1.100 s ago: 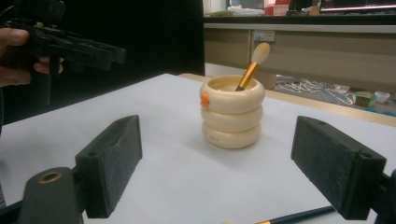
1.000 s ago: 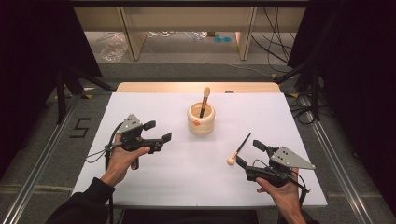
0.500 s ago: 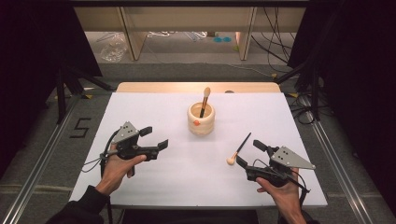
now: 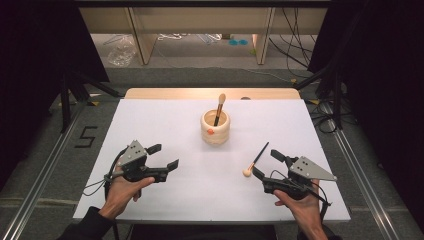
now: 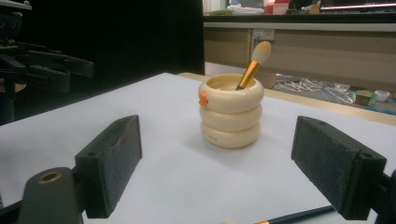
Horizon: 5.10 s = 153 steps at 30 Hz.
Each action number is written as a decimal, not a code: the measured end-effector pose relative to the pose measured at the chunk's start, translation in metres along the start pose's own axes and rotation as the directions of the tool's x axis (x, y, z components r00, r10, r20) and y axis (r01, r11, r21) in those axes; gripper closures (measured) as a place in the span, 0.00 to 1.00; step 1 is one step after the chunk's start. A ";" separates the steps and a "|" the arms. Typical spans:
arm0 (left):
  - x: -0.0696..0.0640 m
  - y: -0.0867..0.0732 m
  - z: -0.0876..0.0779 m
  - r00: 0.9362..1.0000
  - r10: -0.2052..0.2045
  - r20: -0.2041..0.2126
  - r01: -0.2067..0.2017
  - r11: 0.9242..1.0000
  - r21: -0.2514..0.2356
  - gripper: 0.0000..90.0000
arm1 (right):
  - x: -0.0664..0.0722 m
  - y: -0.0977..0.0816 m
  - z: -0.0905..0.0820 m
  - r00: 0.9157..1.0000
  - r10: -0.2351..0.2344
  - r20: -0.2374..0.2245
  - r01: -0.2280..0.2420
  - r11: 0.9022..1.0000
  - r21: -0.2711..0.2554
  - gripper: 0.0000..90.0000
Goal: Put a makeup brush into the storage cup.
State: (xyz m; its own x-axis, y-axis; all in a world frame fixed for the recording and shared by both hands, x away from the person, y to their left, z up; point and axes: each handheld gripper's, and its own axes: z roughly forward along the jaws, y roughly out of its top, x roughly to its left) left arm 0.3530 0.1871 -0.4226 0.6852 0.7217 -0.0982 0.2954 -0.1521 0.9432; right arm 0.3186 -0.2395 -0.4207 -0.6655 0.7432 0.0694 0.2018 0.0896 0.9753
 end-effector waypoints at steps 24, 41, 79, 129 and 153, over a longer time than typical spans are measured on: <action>-0.001 -0.008 0.001 1.000 -0.010 -0.004 0.010 1.000 0.010 0.18 | -0.002 0.000 0.001 1.000 -0.027 -0.008 0.026 0.999 -0.033 0.19; -0.002 -0.012 -0.002 1.000 -0.015 -0.004 0.015 1.000 0.012 0.18 | -0.024 0.010 0.021 0.983 -0.164 -0.081 0.173 0.978 0.121 0.18; -0.002 -0.011 0.001 1.000 -0.021 0.004 0.021 1.000 0.018 0.18 | -0.078 0.024 0.078 0.891 -0.357 -0.282 0.454 0.734 0.505 0.26; -0.002 -0.011 0.001 1.000 -0.016 0.004 0.016 1.000 0.014 0.18 | -0.111 -0.007 0.120 0.873 -0.242 -0.423 0.471 0.648 0.599 0.31; -0.002 -0.010 0.001 1.000 -0.019 0.004 0.018 1.000 0.018 0.19 | -0.121 -0.018 0.129 0.867 -0.205 -0.455 0.472 0.634 0.612 0.30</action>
State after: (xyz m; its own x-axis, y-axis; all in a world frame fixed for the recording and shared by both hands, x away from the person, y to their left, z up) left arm 0.3493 0.1867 -0.4325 0.6821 0.7218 -0.1169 0.3197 -0.1507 0.9354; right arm 0.4876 -0.2454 -0.4732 -0.9449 0.3242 -0.0449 0.2543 0.8135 0.5231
